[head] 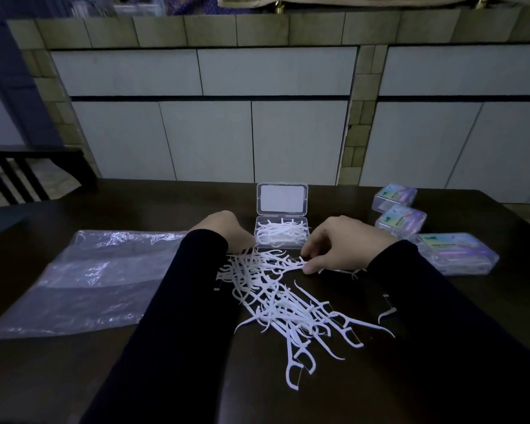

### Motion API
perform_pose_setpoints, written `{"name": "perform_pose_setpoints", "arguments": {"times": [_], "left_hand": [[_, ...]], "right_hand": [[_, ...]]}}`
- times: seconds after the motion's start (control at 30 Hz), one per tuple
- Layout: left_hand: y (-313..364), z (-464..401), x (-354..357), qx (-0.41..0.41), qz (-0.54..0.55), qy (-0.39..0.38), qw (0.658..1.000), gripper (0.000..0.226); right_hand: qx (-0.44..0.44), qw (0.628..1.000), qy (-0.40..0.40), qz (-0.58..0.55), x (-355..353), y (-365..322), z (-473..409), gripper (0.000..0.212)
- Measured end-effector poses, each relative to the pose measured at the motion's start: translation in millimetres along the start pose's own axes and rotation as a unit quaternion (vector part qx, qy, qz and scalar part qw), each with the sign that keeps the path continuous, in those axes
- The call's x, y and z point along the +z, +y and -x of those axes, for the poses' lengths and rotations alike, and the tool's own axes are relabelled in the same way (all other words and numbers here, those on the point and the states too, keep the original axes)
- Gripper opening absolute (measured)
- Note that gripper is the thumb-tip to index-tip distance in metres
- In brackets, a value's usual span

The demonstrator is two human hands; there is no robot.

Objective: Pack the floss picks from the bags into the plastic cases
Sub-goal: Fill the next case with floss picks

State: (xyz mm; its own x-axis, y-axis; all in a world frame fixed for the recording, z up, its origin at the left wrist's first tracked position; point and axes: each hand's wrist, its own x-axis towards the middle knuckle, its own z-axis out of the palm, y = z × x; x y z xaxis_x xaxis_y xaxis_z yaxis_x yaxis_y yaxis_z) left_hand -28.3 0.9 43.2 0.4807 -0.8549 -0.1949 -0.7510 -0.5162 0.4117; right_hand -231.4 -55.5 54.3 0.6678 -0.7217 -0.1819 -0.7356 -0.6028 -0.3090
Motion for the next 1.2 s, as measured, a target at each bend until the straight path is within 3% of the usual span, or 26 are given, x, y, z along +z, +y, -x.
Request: {"name": "perform_pose_setpoints", "arguments": {"times": [0.13, 0.23, 0.6, 0.77, 1.0, 1.2], "left_hand": [[-1, 4, -3, 0.004, 0.002, -0.026, 1.000, 0.057], [2, 8, -7, 0.007, -0.013, -0.061, 0.998, 0.069], [-2, 6, -7, 0.020, -0.028, -0.062, 0.997, 0.033], [-4, 7, -11, 0.030, -0.016, -0.064, 0.997, 0.028], [-8, 11, -16, 0.048, 0.050, -0.036, 0.997, 0.018], [-5, 15, -18, 0.073, 0.123, -0.007, 0.990, 0.016]], "right_hand": [[-0.030, 0.999, 0.031, 0.013, 6, -9, -2, 0.051], [-0.042, 0.998, 0.029, 0.043, 11, -16, -4, 0.045], [-0.036, 0.998, 0.030, 0.035, 13, -10, -6, 0.014], [-0.037, 0.998, 0.040, 0.026, 14, -7, -9, 0.021], [-0.041, 0.987, 0.156, 0.014, 11, 4, -11, 0.008], [-0.037, 0.957, 0.285, 0.021, 8, 12, -11, 0.015]]}}
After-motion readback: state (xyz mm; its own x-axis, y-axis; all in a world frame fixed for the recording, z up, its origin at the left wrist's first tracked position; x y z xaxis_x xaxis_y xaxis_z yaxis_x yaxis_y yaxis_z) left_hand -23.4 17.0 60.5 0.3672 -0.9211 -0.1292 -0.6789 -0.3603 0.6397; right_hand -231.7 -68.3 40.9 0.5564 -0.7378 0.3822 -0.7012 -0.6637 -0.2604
